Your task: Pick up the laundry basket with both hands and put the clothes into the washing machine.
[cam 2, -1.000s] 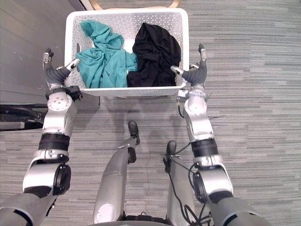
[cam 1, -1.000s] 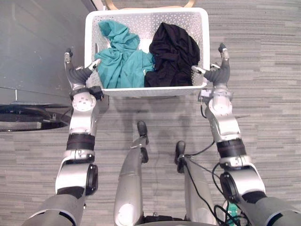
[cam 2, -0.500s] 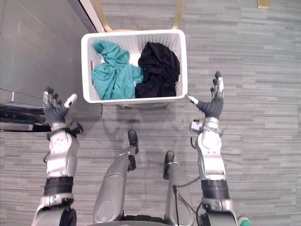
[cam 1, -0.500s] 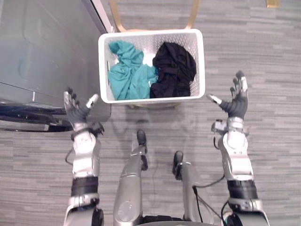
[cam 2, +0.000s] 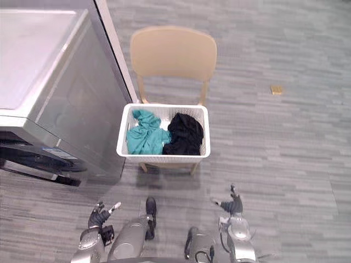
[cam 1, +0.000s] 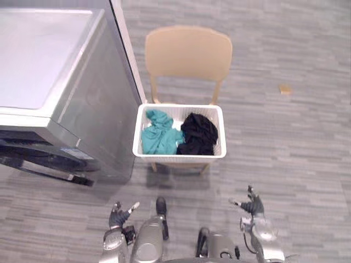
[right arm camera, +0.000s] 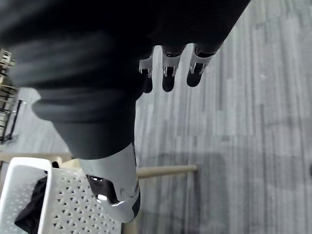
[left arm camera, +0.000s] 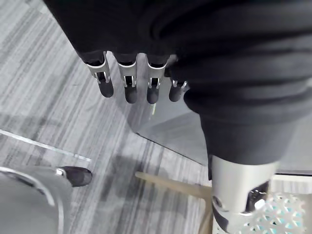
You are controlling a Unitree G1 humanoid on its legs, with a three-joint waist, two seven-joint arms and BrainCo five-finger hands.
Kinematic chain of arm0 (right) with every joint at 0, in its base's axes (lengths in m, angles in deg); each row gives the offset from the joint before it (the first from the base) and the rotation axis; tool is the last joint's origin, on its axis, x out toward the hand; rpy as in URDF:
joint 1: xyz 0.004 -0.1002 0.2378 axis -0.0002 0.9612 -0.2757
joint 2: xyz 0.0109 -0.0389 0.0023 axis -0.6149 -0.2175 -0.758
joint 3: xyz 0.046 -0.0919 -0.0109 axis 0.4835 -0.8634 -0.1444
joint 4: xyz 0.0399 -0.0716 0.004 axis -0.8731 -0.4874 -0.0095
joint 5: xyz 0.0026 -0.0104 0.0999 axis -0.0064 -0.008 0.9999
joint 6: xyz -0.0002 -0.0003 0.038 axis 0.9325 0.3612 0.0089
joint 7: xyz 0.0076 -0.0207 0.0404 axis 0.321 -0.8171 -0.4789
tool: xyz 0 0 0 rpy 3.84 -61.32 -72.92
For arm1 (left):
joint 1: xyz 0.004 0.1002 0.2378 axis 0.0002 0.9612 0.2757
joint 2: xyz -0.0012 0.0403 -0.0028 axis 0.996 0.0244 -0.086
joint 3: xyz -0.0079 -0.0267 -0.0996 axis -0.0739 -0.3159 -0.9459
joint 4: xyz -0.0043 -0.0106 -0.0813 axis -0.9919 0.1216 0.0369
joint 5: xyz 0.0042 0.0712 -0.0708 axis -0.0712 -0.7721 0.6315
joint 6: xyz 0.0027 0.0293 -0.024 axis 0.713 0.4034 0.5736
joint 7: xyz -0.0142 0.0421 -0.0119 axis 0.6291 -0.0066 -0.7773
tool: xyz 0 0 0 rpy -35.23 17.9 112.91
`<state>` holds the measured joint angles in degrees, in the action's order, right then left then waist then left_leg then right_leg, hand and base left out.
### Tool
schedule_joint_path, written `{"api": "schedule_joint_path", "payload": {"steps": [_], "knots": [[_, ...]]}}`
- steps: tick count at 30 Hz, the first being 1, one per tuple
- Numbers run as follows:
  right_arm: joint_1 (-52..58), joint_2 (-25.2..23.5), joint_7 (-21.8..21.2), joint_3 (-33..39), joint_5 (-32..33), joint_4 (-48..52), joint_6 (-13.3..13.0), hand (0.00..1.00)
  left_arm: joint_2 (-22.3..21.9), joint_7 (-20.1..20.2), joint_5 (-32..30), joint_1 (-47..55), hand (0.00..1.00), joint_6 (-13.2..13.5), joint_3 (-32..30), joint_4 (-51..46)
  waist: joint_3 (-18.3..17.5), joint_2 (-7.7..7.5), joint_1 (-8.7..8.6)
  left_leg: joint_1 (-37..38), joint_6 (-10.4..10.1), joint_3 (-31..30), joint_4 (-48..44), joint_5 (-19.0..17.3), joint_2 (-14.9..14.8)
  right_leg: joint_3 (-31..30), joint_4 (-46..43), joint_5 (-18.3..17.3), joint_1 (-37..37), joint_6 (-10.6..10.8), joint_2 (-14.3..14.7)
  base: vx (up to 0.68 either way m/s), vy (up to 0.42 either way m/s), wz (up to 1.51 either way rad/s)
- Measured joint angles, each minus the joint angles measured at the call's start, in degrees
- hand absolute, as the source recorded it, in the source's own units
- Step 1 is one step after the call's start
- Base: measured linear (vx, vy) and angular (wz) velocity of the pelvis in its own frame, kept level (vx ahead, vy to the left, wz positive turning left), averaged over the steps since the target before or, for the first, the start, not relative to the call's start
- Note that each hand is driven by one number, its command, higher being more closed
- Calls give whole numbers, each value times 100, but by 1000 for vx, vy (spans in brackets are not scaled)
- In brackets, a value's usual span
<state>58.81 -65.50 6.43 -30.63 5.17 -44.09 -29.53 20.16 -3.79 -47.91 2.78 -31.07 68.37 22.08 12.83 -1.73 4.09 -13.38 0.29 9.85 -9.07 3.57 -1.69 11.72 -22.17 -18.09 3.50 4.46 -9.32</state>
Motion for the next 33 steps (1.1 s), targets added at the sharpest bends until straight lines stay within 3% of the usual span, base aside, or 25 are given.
{"api": "schedule_joint_path", "payload": {"steps": [5, 7, 8, 9, 11, 12, 13, 14, 16, 18, 19, 21, 22, 23, 24, 25, 26, 27, 29, 31, 33], "knots": [[-178, 1, -42, 81, 144, -623, 55, 0, -109, 2, -102, -51, 0, -2, -115, 104, -73, 115, -8, -557, 27, -329, -637, -214, 155, 552, -575, -283, 135, 13, -259, 1, -9, 58], [-292, 29, -37, 178, 224, -810, 52, 0, -133, 2, -93, -188, 0, -4, -148, 165, -101, 76, -12, -787, 143, 491, -929, -463, -187, 783, -605, -245, 274, -27, -424, 8, 84, 60], [-343, 69, -33, 308, 222, -927, 70, 0, -108, -1, -102, -332, 0, -3, -148, 317, -102, 50, -11, -816, 312, 1116, -1385, -582, -546, 910, -632, -233, 270, -14, -595, 55, 109, 46], [-397, 77, -31, 348, 221, -1012, 102, 0, -97, -2, -102, -350, 0, 2, -151, 399, -103, 39, -5, -770, 344, 1364, -1544, -603, -757, 932, -663, -217, 249, 16, -672, 78, 174, 48], [-554, 347, -29, 374, 216, -1366, 177, 0, -98, 2, -129, -475, 0, 11, -122, 851, -216, 115, -91, -474, 41, 1443, -1544, -794, -1394, 1002, -654, -126, 170, 183, -895, 68, 204, 33], [-589, 410, -30, 373, 205, -1438, 174, 0, -98, 1, -166, -503, 0, 12, -110, 932, -244, 158, -119, -453, 9, 1382, -1426, -780, -1484, 1016, -643, -87, 164, 256, -939, 87, 329, 37], [-718, 493, -30, 378, 189, -1594, 181, 0, -72, 1, -241, -583, 0, 15, -96, 1065, -260, 180, -185, -417, -439, 1362, -1277, -708, -1452, 1058, -551, 24, 137, 461, -1081, 144, 416, 45], [-803, 511, -36, 399, 174, -1771, 188, 0, 42, 3, -311, -696, 0, 14, 34, 1179, -258, 146, -189, -486, -393, 1330, -1377, -757, -1238, 1184, -190, 248, -59, 677, -1197, 157, 416, 49], [-868, 389, -52, 442, 170, -1903, 190, 0, 203, 10, -346, -725, 0, 18, 267, 1182, -278, 104, -196, -694, -286, 1081, -1724, -919, -1066, 1459, 384, 667, -455, 819, -1198, 141, 328, 60], [-883, 333, -64, 496, 168, -1953, 193, 0, 299, 55, -436, -731, 0, 27, 390, 1178, -282, 107, -149, -753, -171, 912, -2086, -1240, -911, 1503, 405, 900, -685, 917, -1316, 101, 346, 55], [-914, 343, -69, 496, 165, -2004, 180, 0, 352, 97, -486, -701, 0, 26, 429, 1182, -292, 127, -171, -760, -86, 828, -2229, -1575, -790, 1486, 96, 949, -687, 939, -1472, 60, 377, 46], [-1012, 362, -73, 484, 145, -2138, 196, 0, 442, 116, -550, -668, 0, 24, 608, 1186, -297, 116, -164, -765, 23, 780, -2293, -1792, -541, 1352, -797, 1173, -317, 550, -1857, 49, 360, 40], [-1056, 366, -74, 463, 104, -2169, 245, 0, 453, 116, -549, -642, 0, 21, 637, 1185, -282, 139, -156, -690, 58, 759, -2182, -1810, -419, 1226, -1291, 1390, 6, -164, -2007, 71, 292, 25], [-1097, 352, -79, 385, 94, -2181, 282, 0, 483, 116, -548, -605, 0, 16, 645, 1183, -279, 143, -159, -582, 62, 727, -2014, -1807, -312, 912, -1720, 1245, 274, -554, -1981, 86, 267, 38], [-1069, 332, -78, 204, 92, -2189, 280, 0, 529, 114, -546, -576, 0, 5, 685, 1178, -272, 149, -194, -375, 204, 576, -1707, -1708, -124, 510, -2127, 851, 535, -473, -1670, 110, 216, 48], [-1046, 317, -77, 66, 92, -2217, 280, 0, 540, 110, -545, -541, 0, 3, 719, 1165, -224, 220, -205, -197, 230, 486, -1452, -1649, -2, 155, -2274, 540, 690, -251, -1271, 124, 163, 66], [-1010, 315, -78, -63, 92, -2205, 277, 0, 544, 107, -544, -527, 0, 1, 743, 1143, -235, 143, -228, 47, 264, 365, -1144, -1587, 162, -200, -2234, 239, 812, -101, -743, 156, 147, 81], [-985, 321, -76, -205, 93, -2197, 272, 0, 580, 106, -542, -500, 0, 4, 749, 1085, -198, 198, -242, 212, 237, 271, -890, -1498, 320, -372, -1958, 79, 938, -72, -311, 143, 77, 81], [-983, 323, -71, -212, 92, -2097, 271, 0, 525, 105, -543, -514, 0, 15, 760, 1066, -189, 128, -341, 275, 221, 96, -804, -1335, 527, -695, -1357, 21, 1039, -14, 196, 144, 22, 98], [-976, 368, -65, -291, 85, -2029, 259, 0, 394, 102, -543, -557, 0, 17, 785, 1034, -137, 145, -348, 220, 253, -157, -829, -1310, 755, -688, -1075, -37, 1047, -325, 181, 191, -2, 104], [-944, 343, -68, -416, 40, -1860, 258, 0, 278, 97, -541, -525, 0, 24, 776, 944, -169, 235, -296, 132, 201, -381, -774, -1194, 776, -420, -806, -24, 978, -333, 161, 220, -23, 78]]}}
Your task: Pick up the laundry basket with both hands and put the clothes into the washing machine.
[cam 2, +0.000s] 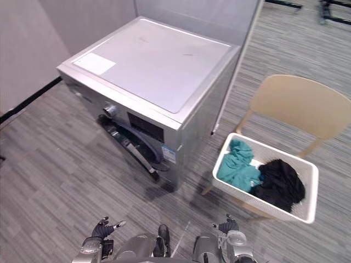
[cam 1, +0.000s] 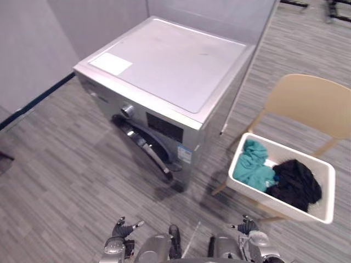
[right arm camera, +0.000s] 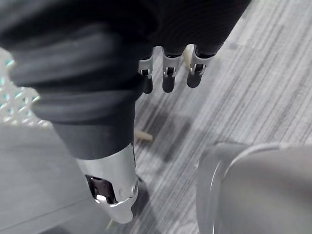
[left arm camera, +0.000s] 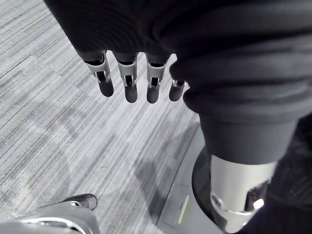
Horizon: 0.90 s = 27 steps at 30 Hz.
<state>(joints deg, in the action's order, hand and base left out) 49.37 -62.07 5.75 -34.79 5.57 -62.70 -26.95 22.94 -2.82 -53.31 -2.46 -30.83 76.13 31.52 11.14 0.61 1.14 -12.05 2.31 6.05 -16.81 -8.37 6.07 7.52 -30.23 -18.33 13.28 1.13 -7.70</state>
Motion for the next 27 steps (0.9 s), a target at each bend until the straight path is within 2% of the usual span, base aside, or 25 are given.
{"api": "schedule_joint_path", "payload": {"steps": [3, 5, 7, 10, 12, 15, 18, 20, 25, 27], "knots": [[-23, -290, -11, -34, -12, 444, -45, 0, -23, 6, 15, 94, 0, -3, -15, -24, 25, -63, 27, 68, -83, -145, 159, 118, -5, 362, 217, 23, -229, -9, -17, 160, -88, 59], [-19, -352, -10, -276, -45, 655, -94, 0, -32, 1, 1, 101, 0, -1, -21, -85, 35, -98, 146, 229, -137, -145, 312, 154, -6, 410, 294, 26, -376, -8, -13, 128, -75, 20], [-172, -406, -18, -742, -46, 859, -111, 0, -78, -1, 1, 99, 0, 5, -24, -83, 38, -99, 162, 265, -151, -156, 449, 223, -10, 496, 392, 56, -423, 4, -5, 112, -72, 11], [-499, -530, -6, -1051, -43, 895, -107, 0, -207, -11, 1, 76, 0, 3, -30, -125, 98, -20, 180, 178, -146, -148, 501, 327, -74, 543, 516, 227, -391, 2, 66, 46, -33, 7], [-652, -599, 5, -1388, -39, 1106, -108, 0, -279, -38, 2, 65, 0, 4, -28, -326, 156, -2, 316, 24, -148, -153, 461, 329, -122, 617, 546, 279, -274, -45, 101, 32, -32, 8], [-1110, -654, 32, -1720, -37, 1419, -111, 0, -360, -130, 7, 29, 0, 4, -26, -551, 376, 59, 385, -200, -151, -188, 360, 333, -138, 691, 451, 280, -88, -47, 95, -9, -25, 16], [-1616, -632, 146, -1757, 19, 1817, -154, 0, -438, -255, 32, -101, 0, 6, -20, -735, 585, 146, 516, -440, -168, -235, 219, 345, -144, 812, 268, 279, 126, -47, 55, -50, -13, 15], [-1918, -531, 277, -1734, 69, 2027, -185, 0, -438, -284, 111, -166, 0, 12, -17, -847, 648, 149, 608, -588, -132, -269, 179, 373, -147, 849, 120, 278, 306, -49, 36, -75, -20, 16], [-2542, -341, 480, -1488, 191, 2406, -201, 0, -436, -389, 134, -247, 0, 36, 0, -983, 868, 184, 636, -807, -165, -336, 234, 525, -103, 993, -38, 252, 546, -94, -58, -93, -26, 19], [-2632, -337, 660, -1388, 191, 2660, -200, 0, -434, -443, 233, -356, 0, 36, 0, -986, 878, 184, 723, -961, -97, -335, 308, 574, -88, 1030, -81, 223, 727, -143, -83, -128, -30, 17]]}}
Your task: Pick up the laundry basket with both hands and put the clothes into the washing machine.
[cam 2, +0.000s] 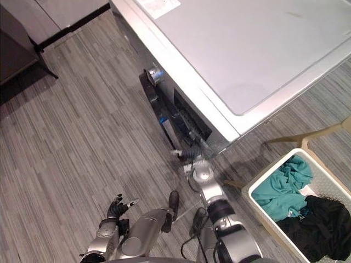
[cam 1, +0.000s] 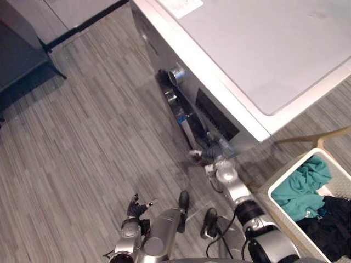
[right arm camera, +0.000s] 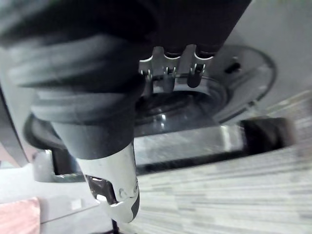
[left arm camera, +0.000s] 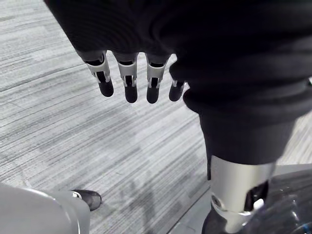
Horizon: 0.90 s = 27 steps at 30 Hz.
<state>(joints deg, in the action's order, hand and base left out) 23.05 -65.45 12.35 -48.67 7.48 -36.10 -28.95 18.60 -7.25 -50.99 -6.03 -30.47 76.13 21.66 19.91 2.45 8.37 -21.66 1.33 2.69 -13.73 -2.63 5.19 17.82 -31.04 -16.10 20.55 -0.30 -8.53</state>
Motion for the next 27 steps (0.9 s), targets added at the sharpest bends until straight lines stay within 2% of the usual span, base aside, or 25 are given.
{"api": "schedule_joint_path", "payload": {"steps": [4, 8, 12, 14, 17, 20, 25, 26, 27], "knots": [[-493, 109, 256, 163, 29, 61, 2, 0, 7, -56, 103, -199, 0, 16, 2, -103, 157, 6, 15, -239, 2, -11, 123, 150, 38, 150, -99, -34, 235, -58, -99, -155, -22, 25], [-1056, 351, 256, 152, 233, 39, 0, 0, 12, -55, 107, -350, 0, 41, 78, -109, 286, 55, 31, -461, 40, -110, 169, 325, 96, 244, -129, -40, 420, -69, -154, -104, 16, 21], [-1754, 542, 219, 89, 540, -327, -8, 0, 31, -36, 109, -679, 0, 40, 414, -122, 406, 89, 97, -719, 61, -425, 268, 565, 187, 459, -120, -38, 618, -72, -190, -53, 16, 32], [-1798, 537, 418, 149, 623, -395, -78, 0, 30, -32, 110, -794, 0, 42, 555, -212, 406, 88, 148, -788, 56, -560, 337, 656, 206, 575, -108, -31, 659, -81, -193, -14, -24, 45], [-1964, 581, 517, 156, 1050, -478, -267, 0, -18, -30, 103, -1177, 0, 44, 842, -332, 410, 97, 172, -857, -44, -1027, 589, 901, 279, 913, -96, -46, 721, -107, -216, -38, -72, 39], [-2183, 482, 615, 145, 1380, -502, -295, 0, -105, -34, 92, -1452, 0, 84, 991, -441, 424, 125, 237, -935, -168, -1408, 817, 1004, 308, 1273, -66, -105, 770, -201, -241, -69, -125, 50], [-2769, -41, 738, -105, 1984, -502, -318, 0, -548, -51, 91, -1905, 0, 86, 1032, -490, 462, 262, 665, -1201, -227, -1494, 963, 1013, 111, 2214, -16, -142, 783, -299, -294, -73, -173, 41], [-3131, -151, 697, -575, 2050, -502, -312, 0, -645, -53, 90, -1990, 0, 85, 1067, -494, 491, 326, 738, -1269, -295, -1462, 951, 1063, 86, 2443, -129, -210, 784, -432, -358, -12, -152, 52], [-3297, -224, 668, -766, 2073, -502, -314, 0, -682, -53, 90, -2022, 0, 86, 1081, -494, 503, 355, 788, -1281, -367, -1487, 941, 1118, 79, 2490, -206, -232, 786, -461, -376, 23, -182, 71]]}}
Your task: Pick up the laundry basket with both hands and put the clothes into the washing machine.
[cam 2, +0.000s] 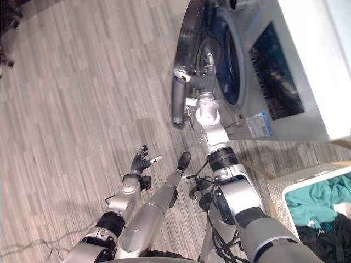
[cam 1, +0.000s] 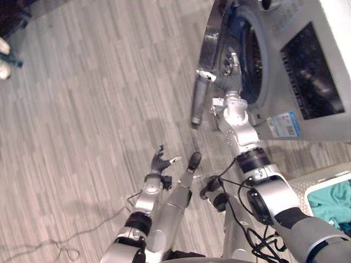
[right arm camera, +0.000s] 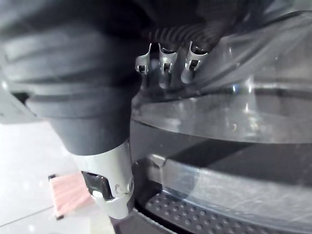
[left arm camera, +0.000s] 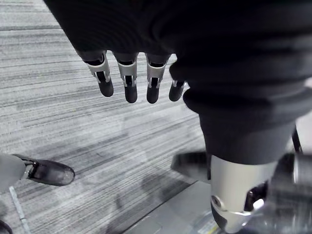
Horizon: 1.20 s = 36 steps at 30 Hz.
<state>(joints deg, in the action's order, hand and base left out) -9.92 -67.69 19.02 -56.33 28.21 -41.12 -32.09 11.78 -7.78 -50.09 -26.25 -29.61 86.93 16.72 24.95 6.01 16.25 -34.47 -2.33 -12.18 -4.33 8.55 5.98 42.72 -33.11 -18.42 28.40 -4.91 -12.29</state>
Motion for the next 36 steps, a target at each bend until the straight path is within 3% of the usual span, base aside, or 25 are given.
{"api": "schedule_joint_path", "payload": {"steps": [2, 5, 11, 14, 18, 19, 21, 25, 29, 34, 36], "knots": [[-591, -395, -149, -405, 2, -14, -11, 0, -45, 3, -1, -40, 0, 29, 105, -78, 3, 26, 194, -20, -119, -258, -30, 90, 8, 31, -204, -64, -18, -1, 2, 65, -159, 79], [-1069, -643, -193, -500, 12, -189, -89, 0, -70, 1, -2, -23, 0, 34, 169, -82, 2, 25, 220, -9, -133, -516, -95, 173, 101, 25, -319, -237, -179, 172, 10, 109, -172, 114], [-477, -559, -164, -554, 39, 252, -75, 0, -101, -34, 1, -113, 0, 23, 264, -81, 24, -14, 197, -15, -53, -90, -177, 120, -67, -335, -368, -169, -94, 266, 127, 8, -66, -13], [324, -132, -172, -548, -226, 1128, -58, 0, -56, -221, 0, -403, 0, -11, 240, -86, 68, -87, 16, -15, 39, 377, -272, 57, -346, -748, -205, 65, 36, 336, 374, -116, -54, -109], [1337, 306, -190, -442, -784, 1888, -30, 0, 248, -411, -9, -1068, 0, -97, -139, -37, 144, -298, -452, -15, 49, 849, -295, 46, -700, -1479, 291, 342, 137, 274, 865, -125, -50, -95], [1606, 369, -211, -441, -971, 1910, -28, 0, 402, -502, -15, -1335, 0, -100, -235, 57, 143, -385, -574, -53, 49, 950, -296, 46, -789, -1734, 460, 400, 191, 252, 1016, -163, -74, -91], [1962, 472, -310, -422, -1163, 1911, -26, 0, 670, -602, -19, -1827, 0, -150, -386, 353, 144, -396, -737, -122, 48, 1011, -294, 46, -916, -1969, 720, 555, 251, 142, 1230, -145, -62, -83], [2492, 497, -683, -324, -1097, 2090, -34, 0, 1752, -869, 21, -2912, 0, -224, -660, 961, 146, -511, -1091, -273, -77, 1141, -165, 138, -1088, -2346, 929, 764, 549, -5, 1477, -113, -32, -56], [2979, 470, -1090, -498, -779, 2886, -133, 0, 2606, -896, 191, -3547, 0, -218, -1024, 1018, 164, -622, -1219, -400, -103, 1415, -158, 156, -1289, -2580, 1091, 1011, 736, 83, 1636, -51, -28, -41], [3615, 564, -1451, -579, -569, 3903, -267, 0, 2994, -854, 359, -3739, 0, -254, -1198, 1014, 159, -729, -1328, -416, -100, 1563, -159, 153, -1309, -2738, 1175, 1147, 779, 233, 1641, 16, 24, -21], [3912, 651, -1579, -564, -497, 4286, -328, 0, 3186, -766, 376, -3768, 0, -291, -1332, 812, 169, -840, -1395, -467, -95, 1598, -168, 148, -1317, -2764, 1266, 1222, 802, 275, 1644, 11, 33, -9]]}}
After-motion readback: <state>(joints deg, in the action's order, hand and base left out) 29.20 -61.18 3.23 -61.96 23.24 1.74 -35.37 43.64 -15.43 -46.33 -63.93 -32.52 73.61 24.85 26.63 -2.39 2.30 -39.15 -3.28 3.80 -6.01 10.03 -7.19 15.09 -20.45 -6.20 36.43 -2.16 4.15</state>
